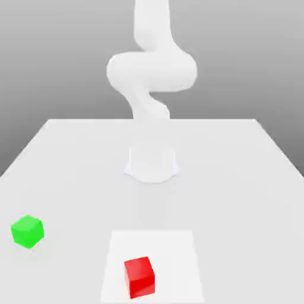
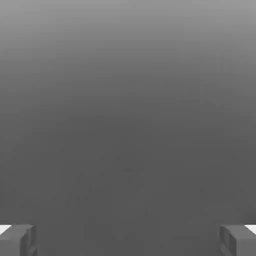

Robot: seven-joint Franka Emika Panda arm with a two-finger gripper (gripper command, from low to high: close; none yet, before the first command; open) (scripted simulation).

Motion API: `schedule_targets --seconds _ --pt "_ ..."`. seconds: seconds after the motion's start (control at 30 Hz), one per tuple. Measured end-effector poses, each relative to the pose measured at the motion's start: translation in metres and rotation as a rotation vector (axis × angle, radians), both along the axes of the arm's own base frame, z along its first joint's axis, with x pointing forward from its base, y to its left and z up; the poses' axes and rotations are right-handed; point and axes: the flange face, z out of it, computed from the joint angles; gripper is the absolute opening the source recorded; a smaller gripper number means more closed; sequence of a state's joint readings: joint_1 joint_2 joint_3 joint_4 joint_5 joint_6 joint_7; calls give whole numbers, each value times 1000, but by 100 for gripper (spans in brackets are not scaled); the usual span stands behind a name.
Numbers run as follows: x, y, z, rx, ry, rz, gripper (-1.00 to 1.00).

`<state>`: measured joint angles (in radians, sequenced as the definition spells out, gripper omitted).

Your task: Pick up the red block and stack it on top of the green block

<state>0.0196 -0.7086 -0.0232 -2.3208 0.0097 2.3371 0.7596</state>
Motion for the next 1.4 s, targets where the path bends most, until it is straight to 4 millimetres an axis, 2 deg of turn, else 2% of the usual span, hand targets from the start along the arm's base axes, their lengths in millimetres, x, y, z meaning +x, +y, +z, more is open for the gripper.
schedule_targets --seconds 0.1,0.2,0.33,0.43,0.6,0.77,0.97,1.0,1.2,1.27,1.4 --pt "37 -4 -53 -6 93 38 0" --pt "66 -6 -108 -13 181 73 0" --pt "93 -7 -185 -27 298 118 0" --pt "104 -9 -244 -41 385 149 0" --pt "107 -12 -342 -70 530 199 0" --pt "90 -19 -436 -108 676 246 0" --pt "83 -21 -518 -121 717 260 0" --pt "82 -21 -525 -121 717 260 -100" --pt "82 -21 -528 -120 718 260 -100" --pt "83 -21 -515 -121 718 261 -100" --pt "82 -22 -469 -120 718 259 -100"
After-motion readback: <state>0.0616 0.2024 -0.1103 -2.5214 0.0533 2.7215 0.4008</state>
